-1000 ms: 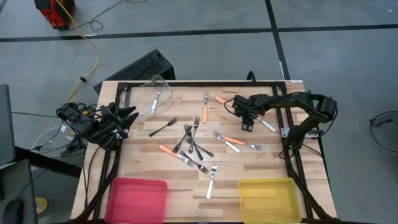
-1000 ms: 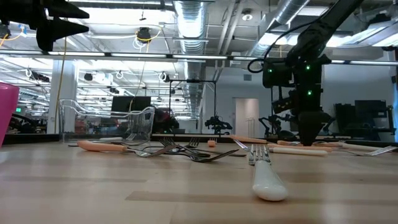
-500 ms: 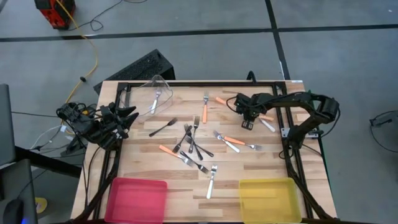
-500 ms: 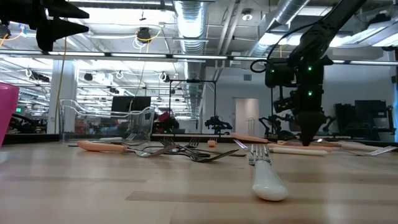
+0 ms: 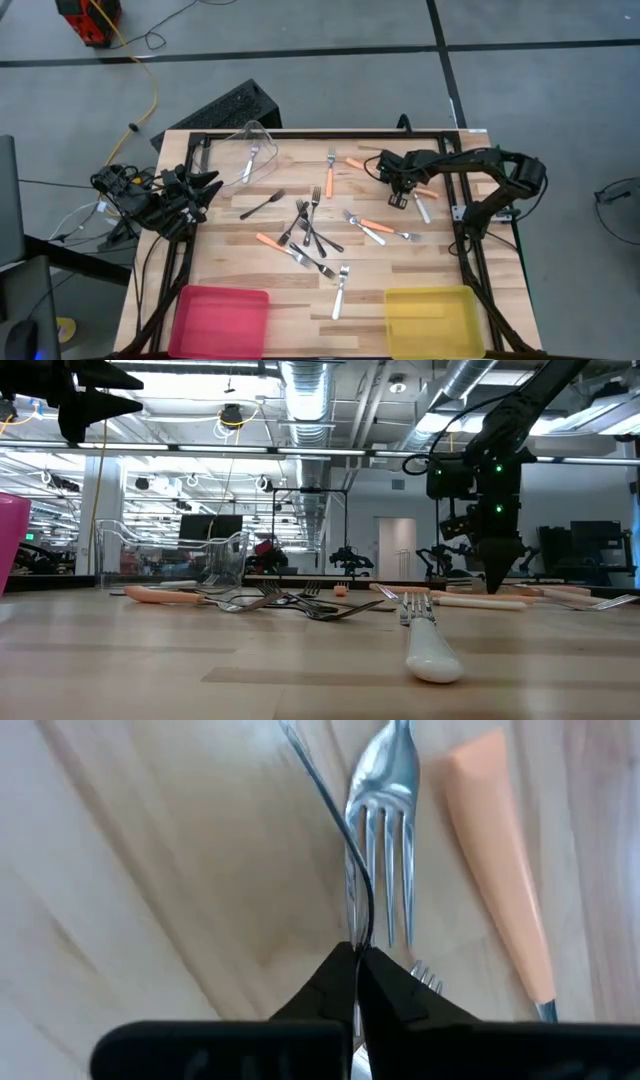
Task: Sort silverware by color (type)
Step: Put the orange fork into the yellow bin
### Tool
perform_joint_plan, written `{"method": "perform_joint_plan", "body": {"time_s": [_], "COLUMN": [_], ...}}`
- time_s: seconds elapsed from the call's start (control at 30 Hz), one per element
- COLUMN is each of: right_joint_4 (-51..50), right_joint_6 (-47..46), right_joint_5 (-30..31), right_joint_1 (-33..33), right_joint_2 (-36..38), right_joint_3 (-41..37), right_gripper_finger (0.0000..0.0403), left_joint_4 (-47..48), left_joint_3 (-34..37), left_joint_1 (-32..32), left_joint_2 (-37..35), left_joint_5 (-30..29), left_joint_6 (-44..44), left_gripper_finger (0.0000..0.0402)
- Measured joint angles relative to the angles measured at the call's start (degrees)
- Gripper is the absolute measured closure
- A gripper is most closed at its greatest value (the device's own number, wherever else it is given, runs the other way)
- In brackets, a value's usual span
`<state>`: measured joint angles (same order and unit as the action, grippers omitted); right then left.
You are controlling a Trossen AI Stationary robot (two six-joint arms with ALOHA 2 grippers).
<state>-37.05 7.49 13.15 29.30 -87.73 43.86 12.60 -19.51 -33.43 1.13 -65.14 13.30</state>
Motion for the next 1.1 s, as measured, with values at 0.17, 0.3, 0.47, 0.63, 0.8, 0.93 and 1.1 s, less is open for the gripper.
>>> {"method": "perform_joint_plan", "body": {"time_s": [0.17, 0.3, 0.47, 0.63, 0.8, 0.93, 1.1], "right_joint_4": [0.29, 0.68, 5.44, 11.49, 15.23, 18.43, 21.90], "right_joint_6": [-0.18, -1.28, -2.52, -2.69, -2.69, -2.62, -3.25], "right_joint_5": [-0.32, -1.20, -4.17, -7.34, -7.46, -8.69, -11.45], "right_joint_1": [-1.55, -1.90, -1.72, -1.35, -1.35, -1.51, -1.55], "right_joint_2": [3.35, 7.57, 12.82, 15.49, 15.51, 15.33, 15.33], "right_joint_3": [0.02, 0.02, 0.09, 0.11, 0.11, 0.11, 0.11], "right_gripper_finger": [0.0381, 0.0382, 0.0373, 0.0380, 0.0372, 0.0375, 0.0377], "left_joint_4": [0.00, 0.00, 0.00, 0.00, 0.00, 0.01, 0.02], "left_joint_3": [0.01, 0.00, 0.00, 0.00, 0.01, 0.00, 0.02], "left_joint_1": [0.00, 0.00, 0.00, 0.00, 0.00, 0.00, 0.00], "left_joint_2": [0.00, 0.00, 0.00, 0.00, 0.00, 0.00, 0.00], "left_joint_5": [0.00, 0.00, 0.00, 0.00, 0.02, 0.02, 0.04], "left_joint_6": [0.02, 0.02, 0.00, 0.00, 0.00, 0.00, 0.02], "left_gripper_finger": [0.0223, 0.0223, 0.0223, 0.0223, 0.0223, 0.0223, 0.0223]}}
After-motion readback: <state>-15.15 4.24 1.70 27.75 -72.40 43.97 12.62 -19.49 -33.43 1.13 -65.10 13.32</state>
